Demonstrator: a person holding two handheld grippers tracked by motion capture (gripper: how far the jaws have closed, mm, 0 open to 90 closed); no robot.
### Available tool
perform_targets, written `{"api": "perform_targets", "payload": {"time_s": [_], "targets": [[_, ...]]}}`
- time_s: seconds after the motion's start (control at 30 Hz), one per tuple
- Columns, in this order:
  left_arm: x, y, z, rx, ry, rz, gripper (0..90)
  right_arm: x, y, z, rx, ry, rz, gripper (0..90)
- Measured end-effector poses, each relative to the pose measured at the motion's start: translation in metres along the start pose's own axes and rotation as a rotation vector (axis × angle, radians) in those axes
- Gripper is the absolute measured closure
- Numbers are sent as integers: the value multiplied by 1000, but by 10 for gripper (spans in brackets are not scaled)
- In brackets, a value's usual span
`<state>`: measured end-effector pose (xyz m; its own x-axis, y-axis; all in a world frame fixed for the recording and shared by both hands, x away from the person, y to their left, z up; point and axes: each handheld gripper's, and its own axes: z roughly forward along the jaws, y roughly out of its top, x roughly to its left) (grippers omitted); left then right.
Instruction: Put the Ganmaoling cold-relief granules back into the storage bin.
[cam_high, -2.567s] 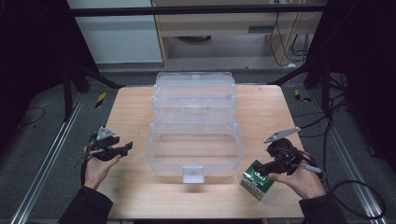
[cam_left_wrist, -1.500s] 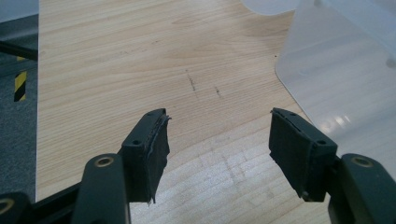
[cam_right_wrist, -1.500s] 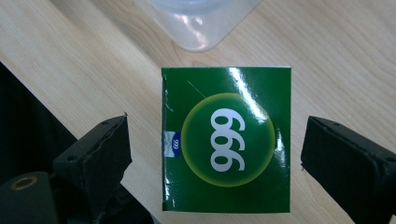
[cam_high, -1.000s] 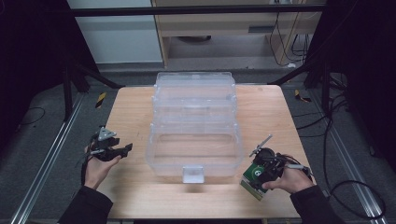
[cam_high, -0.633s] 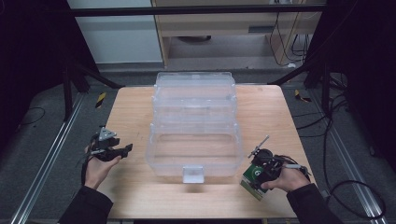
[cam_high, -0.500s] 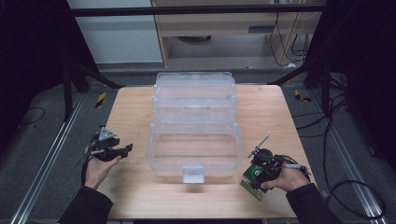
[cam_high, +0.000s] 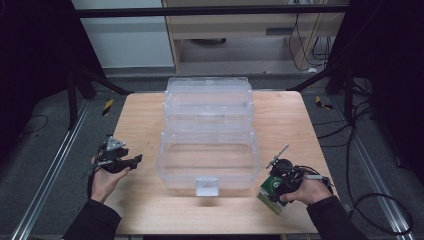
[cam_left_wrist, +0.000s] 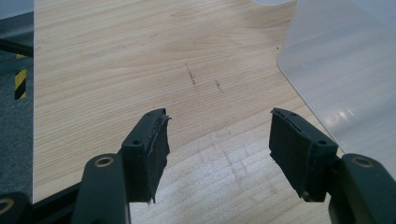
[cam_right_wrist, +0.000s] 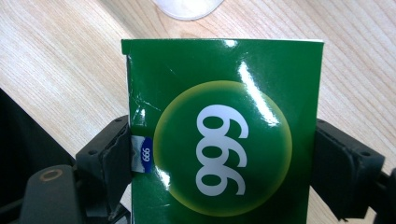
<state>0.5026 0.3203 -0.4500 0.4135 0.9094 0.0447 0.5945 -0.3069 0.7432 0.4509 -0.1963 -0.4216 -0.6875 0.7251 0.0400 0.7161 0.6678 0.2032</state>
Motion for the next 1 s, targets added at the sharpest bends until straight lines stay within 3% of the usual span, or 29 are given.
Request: {"api": "perform_targets", "payload": {"time_s": [0.3, 1.0], "targets": [[-1, 0, 0, -2, -2, -1, 368, -2, -6, -14, -33, -24, -34, 173], [-1, 0, 0, 1, -1, 4, 371, -7, -9, -60, -106, -68, -22, 173]]}}
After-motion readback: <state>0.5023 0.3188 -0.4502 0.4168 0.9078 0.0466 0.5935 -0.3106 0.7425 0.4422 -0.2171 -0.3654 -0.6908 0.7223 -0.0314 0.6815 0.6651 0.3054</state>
